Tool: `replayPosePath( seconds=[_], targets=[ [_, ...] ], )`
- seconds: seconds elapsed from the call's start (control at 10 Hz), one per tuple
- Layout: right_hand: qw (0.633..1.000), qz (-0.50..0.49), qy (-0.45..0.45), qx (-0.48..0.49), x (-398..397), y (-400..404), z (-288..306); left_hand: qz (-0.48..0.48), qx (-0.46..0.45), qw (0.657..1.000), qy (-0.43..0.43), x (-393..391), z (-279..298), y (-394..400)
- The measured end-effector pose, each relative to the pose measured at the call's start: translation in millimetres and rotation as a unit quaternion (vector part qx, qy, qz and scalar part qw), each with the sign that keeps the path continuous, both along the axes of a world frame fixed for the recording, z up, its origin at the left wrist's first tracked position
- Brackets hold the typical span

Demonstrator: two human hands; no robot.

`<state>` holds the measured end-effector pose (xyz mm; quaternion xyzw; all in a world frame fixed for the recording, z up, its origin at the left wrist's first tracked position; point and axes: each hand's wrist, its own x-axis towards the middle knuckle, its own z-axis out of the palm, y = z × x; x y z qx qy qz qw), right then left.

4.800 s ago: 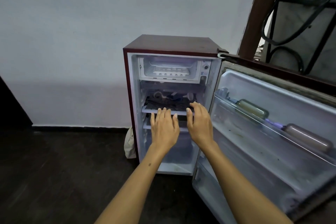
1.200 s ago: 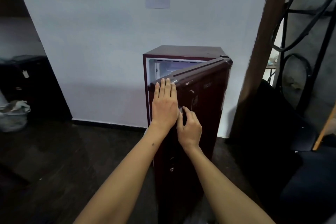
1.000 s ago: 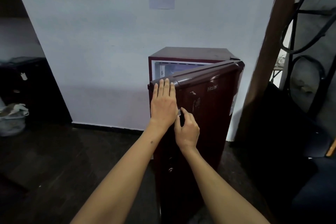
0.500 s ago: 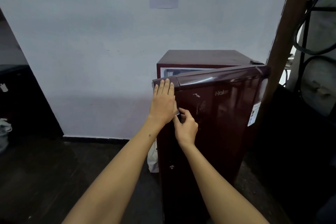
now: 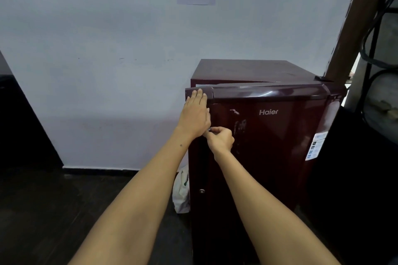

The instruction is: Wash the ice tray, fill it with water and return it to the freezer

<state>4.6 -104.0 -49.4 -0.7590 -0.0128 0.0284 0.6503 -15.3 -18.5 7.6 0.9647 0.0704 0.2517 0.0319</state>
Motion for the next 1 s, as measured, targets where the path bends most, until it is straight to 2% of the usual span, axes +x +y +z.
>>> replayPosePath(
  seconds=[0.4, 0.7, 0.9, 1.0],
  targets=[
    [0.999, -0.027, 0.038, -0.012, 41, 40, 6, 0.004, 0.013, 0.999, 0.048, 47, 7, 32],
    [0.995, -0.019, 0.083, -0.058, 60, 42, -1, 0.027, 0.019, 0.996, 0.086, 64, 15, 44],
    [0.997, 0.047, 0.038, -0.037, 52, 30, -4, 0.029, -0.014, 0.995, 0.092, 68, 14, 42],
    [0.999, -0.016, -0.021, -0.046, 43, 23, 6, 0.043, -0.078, 0.995, 0.047, 59, 17, 28]
  ],
)
